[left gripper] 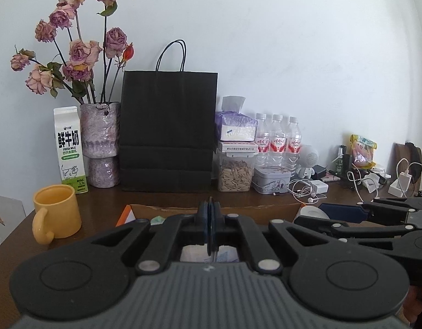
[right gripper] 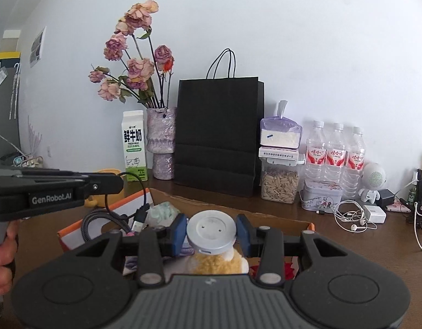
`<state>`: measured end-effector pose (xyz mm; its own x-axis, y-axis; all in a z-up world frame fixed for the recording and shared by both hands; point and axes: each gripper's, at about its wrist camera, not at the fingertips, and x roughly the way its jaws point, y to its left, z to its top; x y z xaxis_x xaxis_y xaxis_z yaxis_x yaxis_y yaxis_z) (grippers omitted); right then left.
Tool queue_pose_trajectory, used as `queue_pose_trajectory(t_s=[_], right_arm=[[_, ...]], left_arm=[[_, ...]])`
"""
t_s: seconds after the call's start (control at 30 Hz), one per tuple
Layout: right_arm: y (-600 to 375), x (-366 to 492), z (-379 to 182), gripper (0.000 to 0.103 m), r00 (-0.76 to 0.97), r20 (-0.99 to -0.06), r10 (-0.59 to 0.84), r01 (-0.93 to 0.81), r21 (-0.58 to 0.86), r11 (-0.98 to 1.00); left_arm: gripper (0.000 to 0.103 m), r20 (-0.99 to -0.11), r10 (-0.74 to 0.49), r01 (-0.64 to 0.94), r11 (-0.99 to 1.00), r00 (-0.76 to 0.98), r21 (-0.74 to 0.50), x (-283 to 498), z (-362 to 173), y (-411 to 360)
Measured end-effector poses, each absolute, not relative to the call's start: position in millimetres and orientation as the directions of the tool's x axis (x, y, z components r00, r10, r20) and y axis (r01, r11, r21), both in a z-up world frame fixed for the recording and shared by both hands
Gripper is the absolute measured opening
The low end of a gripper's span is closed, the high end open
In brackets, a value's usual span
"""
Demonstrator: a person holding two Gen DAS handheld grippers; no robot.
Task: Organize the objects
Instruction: 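Carry the charger and cable into the box and open both grippers, then move the right gripper back and grasp the small white bottle cap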
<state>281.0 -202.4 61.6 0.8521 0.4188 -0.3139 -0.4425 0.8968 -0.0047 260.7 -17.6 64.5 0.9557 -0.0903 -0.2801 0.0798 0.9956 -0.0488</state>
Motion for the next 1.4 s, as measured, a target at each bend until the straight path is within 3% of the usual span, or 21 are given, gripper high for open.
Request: queue_pose_trajectory(t_s=[0.47,0.57,0.6,0.63,0.67,0.7,0.8,1.4], right_arm=[[-202.1,336.1,47.1,0.038,0.852,-0.352,0.388,-0.403,0.032,0.915],[-203.7,339.4,41.6,0.039,0.849,-0.365,0.381,-0.394,0.041,0.918],[-204.3,340.4,40.1,0.044,0.848,-0.369,0.379,-0.392,0.044,0.919],[-205.7,341.1,38.4,0.051,0.846,-0.374,0.381,-0.392,0.05,0.919],[-206.9,340.8,37.4,0.068,0.845,-0.374,0.381,-0.39,0.055,0.919],[-207.7,340.1,36.7,0.087,0.847,-0.371,0.379,-0.387,0.057,0.92],[-210.7,335.3,36.7,0.103,0.857,-0.359,0.368,-0.376,0.052,0.925],[-211.9,288.2,47.2,0.103,0.865,-0.302,0.401,-0.402,0.064,0.914]], left_arm=[[0.004,-0.304,-0.095,0.076,0.994,0.948,-0.074,304.2,50.7,-9.4],[0.009,-0.309,-0.076,0.057,0.996,0.948,-0.07,306.0,47.9,-7.4],[0.023,-0.31,-0.074,0.055,0.996,0.948,-0.07,305.9,47.2,-6.8],[0.056,-0.31,-0.072,0.052,0.996,0.948,-0.073,305.1,46.8,-5.9],[0.076,-0.306,-0.057,0.037,0.997,0.95,-0.07,304.2,46.9,-5.3],[0.103,-0.29,-0.025,0.008,0.998,0.957,-0.06,302.2,47.8,-5.5],[0.103,-0.235,0.036,-0.046,0.998,0.971,-0.033,294.1,50.3,-6.2],[0.103,-0.27,0.008,-0.027,0.998,0.963,-0.065,253.5,58.5,2.5]])
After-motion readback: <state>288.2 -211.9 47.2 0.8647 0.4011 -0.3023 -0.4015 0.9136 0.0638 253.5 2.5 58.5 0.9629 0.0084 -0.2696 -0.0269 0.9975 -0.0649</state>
